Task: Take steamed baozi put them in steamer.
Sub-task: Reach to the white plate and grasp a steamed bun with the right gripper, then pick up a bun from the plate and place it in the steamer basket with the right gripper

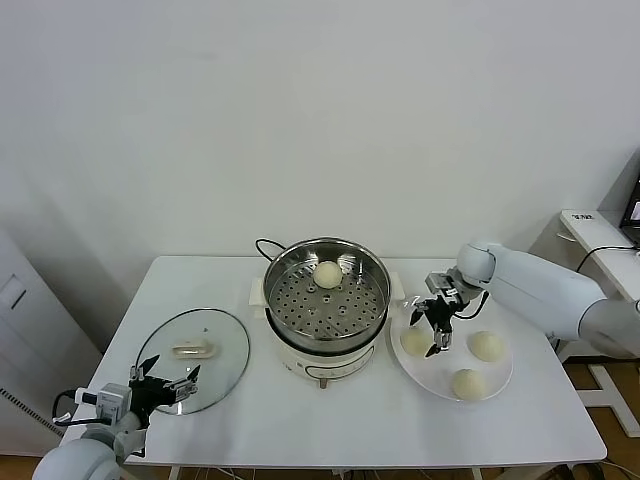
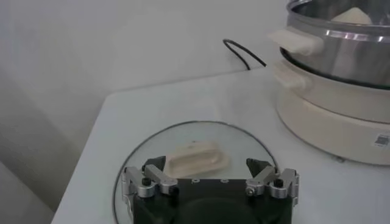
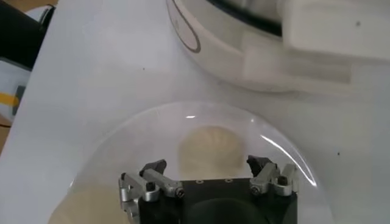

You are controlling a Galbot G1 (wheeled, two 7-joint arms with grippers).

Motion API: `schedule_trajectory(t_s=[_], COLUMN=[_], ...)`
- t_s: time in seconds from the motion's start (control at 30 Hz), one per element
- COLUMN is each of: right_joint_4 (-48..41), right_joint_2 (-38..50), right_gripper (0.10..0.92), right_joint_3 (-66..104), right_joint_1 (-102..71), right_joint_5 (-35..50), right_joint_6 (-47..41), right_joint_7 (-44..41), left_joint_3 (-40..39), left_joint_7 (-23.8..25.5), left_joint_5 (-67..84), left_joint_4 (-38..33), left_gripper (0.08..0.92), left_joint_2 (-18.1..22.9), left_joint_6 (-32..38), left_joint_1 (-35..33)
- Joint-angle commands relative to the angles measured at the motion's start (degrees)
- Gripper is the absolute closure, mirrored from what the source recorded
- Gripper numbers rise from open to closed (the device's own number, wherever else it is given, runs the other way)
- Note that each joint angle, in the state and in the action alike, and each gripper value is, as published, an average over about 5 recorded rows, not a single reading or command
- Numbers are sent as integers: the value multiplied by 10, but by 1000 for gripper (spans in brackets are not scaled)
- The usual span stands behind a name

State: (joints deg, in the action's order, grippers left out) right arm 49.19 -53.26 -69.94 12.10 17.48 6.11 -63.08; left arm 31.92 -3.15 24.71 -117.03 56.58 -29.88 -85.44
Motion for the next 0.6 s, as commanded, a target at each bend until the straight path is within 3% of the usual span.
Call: schedule_trajectory(t_s=[0.03,0.3,0.6], right_joint_4=[-21,-16,43], right_joint_2=[-8,-7,26], right_gripper=[326,509,553], right_joint_3=[41,37,-56], right_joint_1=[-27,-20,92], right_joint_5=[-28,-34,27], right_joint_6=[-1,1,-11], right_joint_7=[2,-11,-32], left_joint_3=[0,0,3], left_joint_7=[-1,-2,-4], left_joint_5=[-1,-1,0], left_joint_4=[-4,-5,-5], left_gripper=[177,177,177], left_joint_2=[1,2,2], left_joint_6=[0,-2,-3], left_joint_1=[-1,-2,-3])
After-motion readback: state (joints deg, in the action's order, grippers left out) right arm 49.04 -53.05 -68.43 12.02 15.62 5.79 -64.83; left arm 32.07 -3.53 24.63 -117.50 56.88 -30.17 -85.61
